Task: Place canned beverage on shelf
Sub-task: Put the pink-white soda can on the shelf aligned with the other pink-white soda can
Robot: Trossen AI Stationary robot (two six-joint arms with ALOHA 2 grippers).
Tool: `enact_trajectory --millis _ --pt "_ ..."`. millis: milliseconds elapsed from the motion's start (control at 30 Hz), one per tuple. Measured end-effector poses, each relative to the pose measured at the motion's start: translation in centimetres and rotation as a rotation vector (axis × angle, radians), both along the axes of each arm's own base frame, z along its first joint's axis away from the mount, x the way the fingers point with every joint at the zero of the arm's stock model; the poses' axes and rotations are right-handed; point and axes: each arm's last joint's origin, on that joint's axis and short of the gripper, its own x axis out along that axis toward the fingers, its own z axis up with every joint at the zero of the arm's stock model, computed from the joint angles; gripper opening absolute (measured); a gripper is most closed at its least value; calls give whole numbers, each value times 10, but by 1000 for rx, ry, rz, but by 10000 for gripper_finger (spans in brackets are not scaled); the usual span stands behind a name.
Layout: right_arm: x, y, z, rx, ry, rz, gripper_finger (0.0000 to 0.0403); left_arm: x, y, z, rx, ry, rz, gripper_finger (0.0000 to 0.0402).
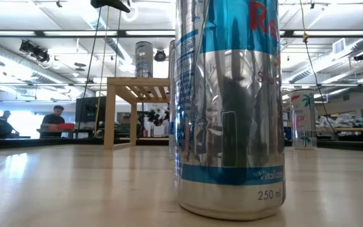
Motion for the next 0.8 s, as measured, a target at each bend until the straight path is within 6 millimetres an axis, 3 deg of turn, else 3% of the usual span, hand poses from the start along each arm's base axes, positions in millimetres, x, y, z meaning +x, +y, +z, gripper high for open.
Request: enact_trajectory --millis 267,500,800 --pt "7 7 0 -155 -34 94 278 0 0 0 -2 -1 2 393" --pt "20 18 -5 -279 6 135 323 0 0 0 -36 -10 27 393" --pt "18 23 -14 -140 148 280 394 0 0 0 -35 -12 27 393"
